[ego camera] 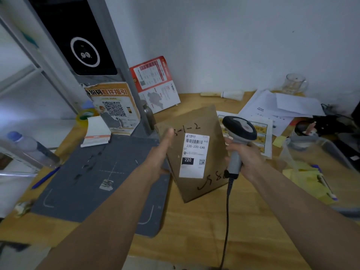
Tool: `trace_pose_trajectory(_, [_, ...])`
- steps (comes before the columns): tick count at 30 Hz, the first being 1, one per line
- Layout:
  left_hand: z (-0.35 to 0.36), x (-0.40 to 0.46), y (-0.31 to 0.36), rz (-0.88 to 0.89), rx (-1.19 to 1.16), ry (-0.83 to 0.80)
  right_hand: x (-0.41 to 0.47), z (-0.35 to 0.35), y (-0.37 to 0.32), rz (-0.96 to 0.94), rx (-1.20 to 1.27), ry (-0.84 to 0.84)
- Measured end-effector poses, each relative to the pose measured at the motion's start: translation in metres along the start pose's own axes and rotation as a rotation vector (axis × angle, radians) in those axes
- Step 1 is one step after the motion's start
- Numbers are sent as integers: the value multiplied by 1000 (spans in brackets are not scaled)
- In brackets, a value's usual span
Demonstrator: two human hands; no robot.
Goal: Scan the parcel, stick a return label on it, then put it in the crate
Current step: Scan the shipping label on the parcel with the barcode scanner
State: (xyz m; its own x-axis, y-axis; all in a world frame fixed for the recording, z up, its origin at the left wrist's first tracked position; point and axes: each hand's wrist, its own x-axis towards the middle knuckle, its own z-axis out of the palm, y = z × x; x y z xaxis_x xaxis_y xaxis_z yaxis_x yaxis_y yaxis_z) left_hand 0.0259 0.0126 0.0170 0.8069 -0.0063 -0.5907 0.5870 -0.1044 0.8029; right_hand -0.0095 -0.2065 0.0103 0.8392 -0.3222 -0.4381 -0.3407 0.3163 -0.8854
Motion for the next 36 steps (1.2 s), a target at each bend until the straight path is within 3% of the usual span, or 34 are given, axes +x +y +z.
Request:
trace_pose_trajectory(8, [14,1,43,-288,-227,108,-10,0,-1,-37,-288,-40])
trace_pose_trajectory(11, [15,11,41,-276,-237,112,-21,-2,-6,-112,-364,-27])
trace_pose_trajectory(18, [15,13,46,-202,-267,123,-72,-2,-8,-24,-182,-175])
trace_pose_trajectory(22, [13,15,46,-195,-263,114,-91,-1,-1,-33,-134,-170])
trace_pose_trajectory(36, [11,18,46,-202,-239,110,-97,-1,-1,-69,-116,-223])
